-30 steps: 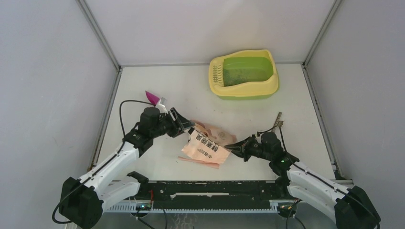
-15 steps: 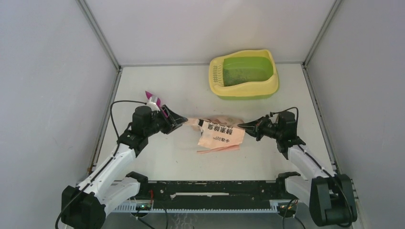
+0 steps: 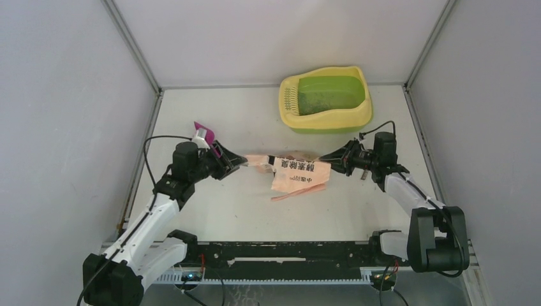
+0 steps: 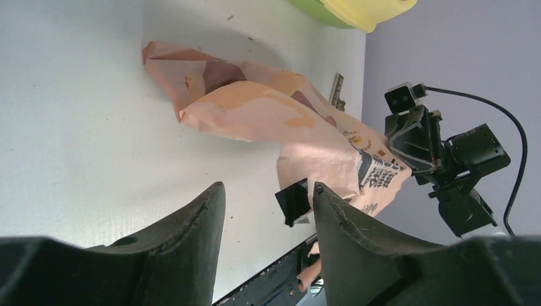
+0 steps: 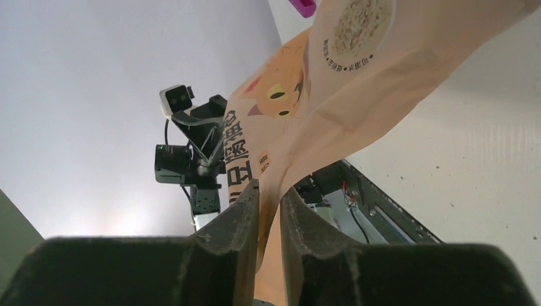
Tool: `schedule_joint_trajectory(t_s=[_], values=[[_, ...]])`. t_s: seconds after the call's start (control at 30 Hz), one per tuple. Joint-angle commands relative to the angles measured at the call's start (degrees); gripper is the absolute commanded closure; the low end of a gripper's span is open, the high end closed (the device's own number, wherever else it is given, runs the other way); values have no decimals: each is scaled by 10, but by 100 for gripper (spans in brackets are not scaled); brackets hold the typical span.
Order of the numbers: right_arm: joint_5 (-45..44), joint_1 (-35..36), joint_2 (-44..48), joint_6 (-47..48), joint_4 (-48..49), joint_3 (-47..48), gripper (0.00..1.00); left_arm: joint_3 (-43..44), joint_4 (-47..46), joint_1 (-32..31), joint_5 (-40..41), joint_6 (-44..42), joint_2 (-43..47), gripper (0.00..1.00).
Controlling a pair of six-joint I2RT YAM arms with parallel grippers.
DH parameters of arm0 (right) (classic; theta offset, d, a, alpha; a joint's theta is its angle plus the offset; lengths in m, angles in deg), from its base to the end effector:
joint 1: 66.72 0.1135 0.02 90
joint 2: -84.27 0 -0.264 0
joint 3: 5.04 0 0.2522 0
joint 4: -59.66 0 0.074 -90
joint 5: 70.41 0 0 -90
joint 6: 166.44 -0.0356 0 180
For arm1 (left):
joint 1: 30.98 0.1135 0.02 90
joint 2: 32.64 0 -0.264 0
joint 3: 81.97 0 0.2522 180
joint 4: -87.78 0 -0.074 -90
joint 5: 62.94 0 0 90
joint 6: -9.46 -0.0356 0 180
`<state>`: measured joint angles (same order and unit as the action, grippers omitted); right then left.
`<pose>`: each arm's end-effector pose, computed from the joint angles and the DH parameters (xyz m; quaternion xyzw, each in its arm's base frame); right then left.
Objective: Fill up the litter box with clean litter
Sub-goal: Close the cat litter bag at the center of the board.
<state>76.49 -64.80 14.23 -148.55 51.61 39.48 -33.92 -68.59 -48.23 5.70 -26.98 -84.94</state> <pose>0.2342 0.0377 0.2013 0.2612 0.7634 0.5854 0.0792 0.1917 -0.0731 0.2536 -0.1714 0.8297 -0.4231 0.3213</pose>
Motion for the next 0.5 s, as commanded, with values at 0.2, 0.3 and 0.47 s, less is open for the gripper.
schedule_joint_trajectory(t_s=[0.2,0.3,0.47], values=[[-2,-4,-14,136,-81,65,85,-24,-48,13,-34,38,27,41],[16,-4,-22,120,-43,54,93,-35,-91,12,-34,58,-3,37],[42,-3,-44,73,26,34,99,-50,-140,13,-46,80,-50,24]])
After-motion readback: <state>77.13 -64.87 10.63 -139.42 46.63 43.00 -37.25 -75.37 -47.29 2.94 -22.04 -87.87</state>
